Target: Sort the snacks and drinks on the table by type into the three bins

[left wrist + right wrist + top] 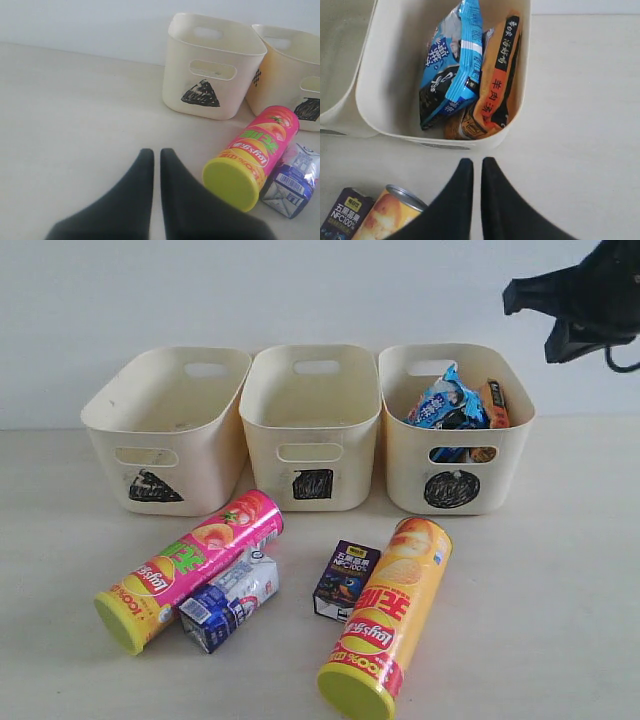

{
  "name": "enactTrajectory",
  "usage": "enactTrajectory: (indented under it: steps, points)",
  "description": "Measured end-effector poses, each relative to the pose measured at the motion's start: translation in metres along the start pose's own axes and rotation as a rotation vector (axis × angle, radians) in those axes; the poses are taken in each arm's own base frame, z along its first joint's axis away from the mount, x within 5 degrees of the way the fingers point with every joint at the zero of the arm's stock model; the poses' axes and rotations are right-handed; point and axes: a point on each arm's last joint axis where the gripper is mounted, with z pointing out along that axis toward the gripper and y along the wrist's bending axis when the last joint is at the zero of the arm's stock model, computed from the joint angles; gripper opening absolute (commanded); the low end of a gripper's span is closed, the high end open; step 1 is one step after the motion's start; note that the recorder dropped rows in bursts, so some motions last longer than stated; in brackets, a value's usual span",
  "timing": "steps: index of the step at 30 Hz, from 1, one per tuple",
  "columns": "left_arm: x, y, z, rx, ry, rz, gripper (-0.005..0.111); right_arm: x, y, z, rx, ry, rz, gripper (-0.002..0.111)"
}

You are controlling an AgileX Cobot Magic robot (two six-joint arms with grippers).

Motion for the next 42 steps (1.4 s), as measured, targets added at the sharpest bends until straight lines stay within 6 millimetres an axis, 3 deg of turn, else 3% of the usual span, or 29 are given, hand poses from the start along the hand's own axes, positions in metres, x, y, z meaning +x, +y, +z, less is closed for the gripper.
enactTrajectory:
  steps: [6,12,18,27,31,36,40,42]
  points:
    - [0.000,0.000,0.000,0.000,0.000,0.000,0.004,0.050,-0.003,-0.056,-0.007,-0.202,-0.006,0.001]
    - [0.000,0.000,0.000,0.000,0.000,0.000,0.004,0.099,-0.007,-0.094,-0.015,-0.338,-0.007,0.001]
    - [0.000,0.000,0.000,0.000,0.000,0.000,0.004,0.144,-0.012,-0.115,-0.021,-0.466,-0.011,0.001]
    - [-0.002,0.000,0.000,0.004,-0.022,0.000,0.004,0.206,-0.019,-0.114,-0.021,-0.593,-0.025,0.001]
    - [-0.027,-0.005,-0.004,0.077,-0.292,-0.111,0.004,0.212,-0.019,-0.125,-0.026,-0.652,-0.030,0.001]
    - [-0.054,-0.009,-0.018,0.151,-0.623,-0.146,0.004,0.213,-0.019,-0.126,-0.026,-0.643,-0.030,0.001]
    - [-0.065,-0.010,-0.028,0.200,-0.776,-0.196,0.004,0.214,-0.019,-0.125,-0.026,-0.639,-0.030,0.001]
    - [-0.066,-0.010,-0.028,0.216,-0.769,-0.241,0.004,0.214,-0.019,-0.125,-0.025,-0.630,-0.030,0.001]
